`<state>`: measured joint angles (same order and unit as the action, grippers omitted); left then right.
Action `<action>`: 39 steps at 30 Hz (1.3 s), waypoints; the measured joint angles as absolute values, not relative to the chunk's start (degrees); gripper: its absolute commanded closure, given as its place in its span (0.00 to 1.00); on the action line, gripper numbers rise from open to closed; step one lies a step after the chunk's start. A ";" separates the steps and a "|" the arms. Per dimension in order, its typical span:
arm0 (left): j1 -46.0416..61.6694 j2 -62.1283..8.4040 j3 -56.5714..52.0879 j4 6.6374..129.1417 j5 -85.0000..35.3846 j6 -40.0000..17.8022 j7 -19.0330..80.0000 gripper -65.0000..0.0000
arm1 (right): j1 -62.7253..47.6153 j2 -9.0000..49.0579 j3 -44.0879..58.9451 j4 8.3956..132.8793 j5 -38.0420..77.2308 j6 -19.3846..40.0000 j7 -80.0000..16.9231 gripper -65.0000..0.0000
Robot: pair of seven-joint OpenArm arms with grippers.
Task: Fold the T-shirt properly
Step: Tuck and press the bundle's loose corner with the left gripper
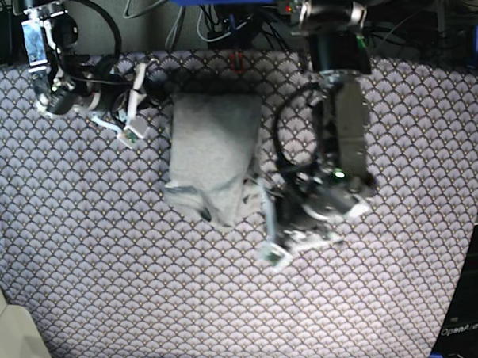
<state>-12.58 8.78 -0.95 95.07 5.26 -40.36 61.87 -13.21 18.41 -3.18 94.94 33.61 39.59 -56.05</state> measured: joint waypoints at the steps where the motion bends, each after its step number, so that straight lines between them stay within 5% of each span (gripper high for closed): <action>1: -12.51 8.78 -0.16 94.70 4.89 -39.92 61.58 0.77 | -13.21 18.52 -3.18 94.94 33.65 39.59 -56.07 0.74; 4: -13.15 8.75 0.97 93.08 5.78 -35.11 61.34 0.54 | -13.37 19.20 -2.92 94.94 34.04 39.59 -55.83 0.68; 8: -12.99 8.54 0.84 93.23 0.91 -32.08 61.52 0.38 | -13.23 18.55 -3.11 94.94 33.69 39.59 -55.88 0.67; 18: -14.06 8.56 -1.32 79.70 -8.45 -24.80 52.25 0.37 | -13.10 18.74 -3.07 94.94 33.65 39.59 -55.88 0.67; 39: -18.92 8.58 -1.28 66.46 -10.13 -24.71 47.29 0.37 | -13.21 18.90 -3.07 94.94 33.67 39.59 -55.90 0.67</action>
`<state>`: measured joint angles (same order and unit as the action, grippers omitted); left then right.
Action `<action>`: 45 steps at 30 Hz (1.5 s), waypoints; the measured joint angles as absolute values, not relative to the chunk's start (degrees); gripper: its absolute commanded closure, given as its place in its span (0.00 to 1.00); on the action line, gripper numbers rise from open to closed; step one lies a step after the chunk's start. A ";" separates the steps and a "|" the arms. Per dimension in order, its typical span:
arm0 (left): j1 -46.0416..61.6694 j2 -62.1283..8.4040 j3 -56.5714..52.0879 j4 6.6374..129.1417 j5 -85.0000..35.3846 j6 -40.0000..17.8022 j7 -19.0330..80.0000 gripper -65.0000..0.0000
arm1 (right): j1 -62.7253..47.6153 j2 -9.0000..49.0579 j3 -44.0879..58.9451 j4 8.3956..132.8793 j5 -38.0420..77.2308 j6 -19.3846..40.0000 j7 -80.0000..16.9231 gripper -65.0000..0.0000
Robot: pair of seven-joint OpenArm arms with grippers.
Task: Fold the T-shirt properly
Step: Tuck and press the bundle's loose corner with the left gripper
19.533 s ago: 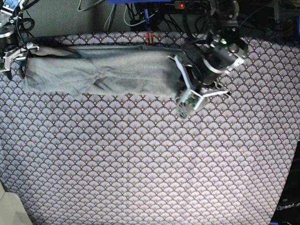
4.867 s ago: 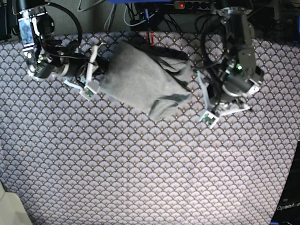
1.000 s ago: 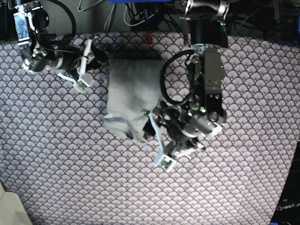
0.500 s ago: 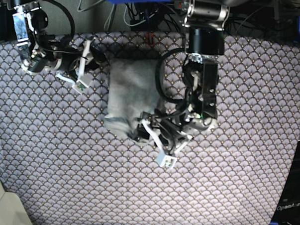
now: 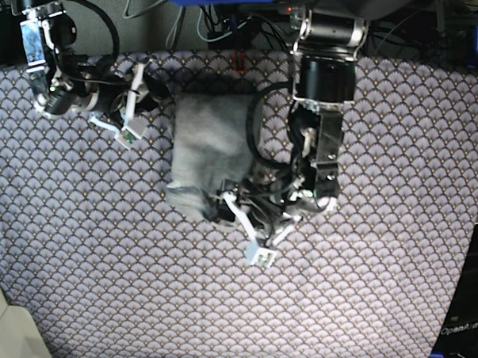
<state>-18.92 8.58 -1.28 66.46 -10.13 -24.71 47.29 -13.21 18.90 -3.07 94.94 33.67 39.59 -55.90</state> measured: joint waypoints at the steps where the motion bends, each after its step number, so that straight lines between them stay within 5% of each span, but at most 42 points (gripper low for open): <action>1: -18.92 8.49 -0.89 66.46 -10.11 -24.71 47.31 0.37 | -13.21 18.90 -3.07 94.94 33.67 39.59 -55.88 0.67; 13: -19.25 8.49 9.02 66.17 -10.35 -24.77 42.57 0.39 | -13.21 18.90 -3.07 94.94 33.80 39.59 -55.90 0.67; 16: -19.25 8.32 8.99 66.08 -10.13 -24.62 42.59 0.56 | -13.21 18.90 -3.07 94.94 33.80 39.59 -55.90 0.67; 21: -19.25 8.43 8.99 66.08 -10.13 -24.62 42.74 1.00 | -13.21 18.92 -3.07 94.94 33.82 39.59 -55.88 0.67; 45: -13.61 6.02 -4.32 77.89 -10.52 -24.84 48.88 1.00 | -13.23 19.03 -3.07 94.94 33.82 39.59 -55.88 0.67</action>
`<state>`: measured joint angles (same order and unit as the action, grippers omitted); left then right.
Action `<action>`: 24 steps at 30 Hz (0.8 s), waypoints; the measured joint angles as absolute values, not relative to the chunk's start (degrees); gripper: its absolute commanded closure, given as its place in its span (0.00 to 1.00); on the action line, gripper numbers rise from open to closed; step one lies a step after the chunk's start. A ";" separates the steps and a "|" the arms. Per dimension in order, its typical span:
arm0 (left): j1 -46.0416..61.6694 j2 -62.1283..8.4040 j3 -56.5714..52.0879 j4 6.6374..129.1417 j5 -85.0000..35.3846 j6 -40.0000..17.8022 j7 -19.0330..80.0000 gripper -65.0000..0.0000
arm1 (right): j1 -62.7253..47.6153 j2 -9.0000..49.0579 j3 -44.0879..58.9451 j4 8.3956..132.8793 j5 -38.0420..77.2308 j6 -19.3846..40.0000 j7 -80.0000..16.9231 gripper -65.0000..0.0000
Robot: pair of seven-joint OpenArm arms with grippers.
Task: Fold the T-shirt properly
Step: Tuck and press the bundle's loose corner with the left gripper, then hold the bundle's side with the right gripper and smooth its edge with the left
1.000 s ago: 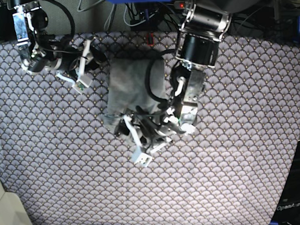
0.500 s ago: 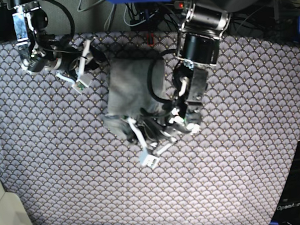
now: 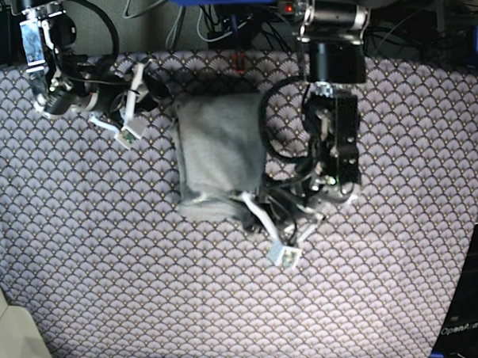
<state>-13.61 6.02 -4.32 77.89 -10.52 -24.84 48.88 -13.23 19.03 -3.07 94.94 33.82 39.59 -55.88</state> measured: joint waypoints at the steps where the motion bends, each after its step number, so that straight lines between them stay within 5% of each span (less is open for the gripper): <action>1: -13.34 5.61 -4.40 77.67 -10.22 -24.77 49.52 1.00 | -13.23 19.03 -3.07 94.94 33.82 39.59 -55.88 0.67; 16: -13.34 5.72 -4.05 64.49 -10.59 -24.67 36.97 1.00 | -14.31 21.19 0.86 99.00 33.36 39.59 -56.31 0.68; 24: -13.34 5.85 -4.03 64.60 -10.57 -24.64 37.04 1.00 | -16.01 20.40 8.47 112.49 35.31 39.59 -61.17 0.96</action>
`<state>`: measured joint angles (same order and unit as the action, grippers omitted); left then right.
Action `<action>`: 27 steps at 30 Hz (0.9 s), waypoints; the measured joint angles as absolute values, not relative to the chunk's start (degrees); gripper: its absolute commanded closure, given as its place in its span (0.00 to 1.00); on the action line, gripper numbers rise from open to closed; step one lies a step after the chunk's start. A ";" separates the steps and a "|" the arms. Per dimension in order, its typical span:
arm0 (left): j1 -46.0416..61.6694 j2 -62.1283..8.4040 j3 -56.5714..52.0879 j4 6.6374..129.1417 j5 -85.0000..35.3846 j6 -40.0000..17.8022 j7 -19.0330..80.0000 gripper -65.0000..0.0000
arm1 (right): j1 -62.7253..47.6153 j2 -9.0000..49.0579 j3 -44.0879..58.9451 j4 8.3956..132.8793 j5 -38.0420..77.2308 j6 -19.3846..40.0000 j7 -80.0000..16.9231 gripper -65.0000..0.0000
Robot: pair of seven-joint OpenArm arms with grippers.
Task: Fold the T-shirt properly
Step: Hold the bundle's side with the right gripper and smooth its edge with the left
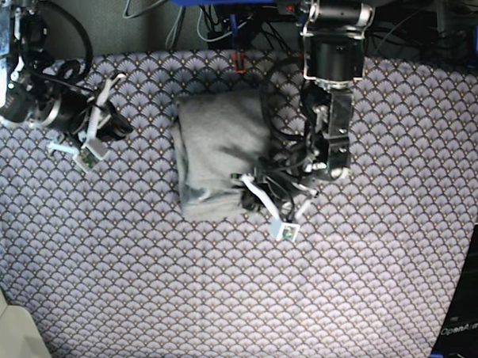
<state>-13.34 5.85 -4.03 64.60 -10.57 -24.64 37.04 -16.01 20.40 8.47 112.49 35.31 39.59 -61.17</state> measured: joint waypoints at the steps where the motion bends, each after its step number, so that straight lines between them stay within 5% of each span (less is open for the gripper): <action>1: -13.37 5.85 -4.03 64.60 -10.57 -24.64 37.01 1.00 | -16.10 19.40 8.47 112.20 35.53 39.59 -61.78 0.98; 27: -13.37 6.20 -4.08 64.58 -10.17 -24.62 36.97 1.00 | -8.27 15.27 -9.67 103.07 41.91 39.59 -55.79 0.99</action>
<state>-13.37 6.20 -4.08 64.58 -10.17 -24.62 36.97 -8.27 15.27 -9.67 103.07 41.91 39.59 -55.79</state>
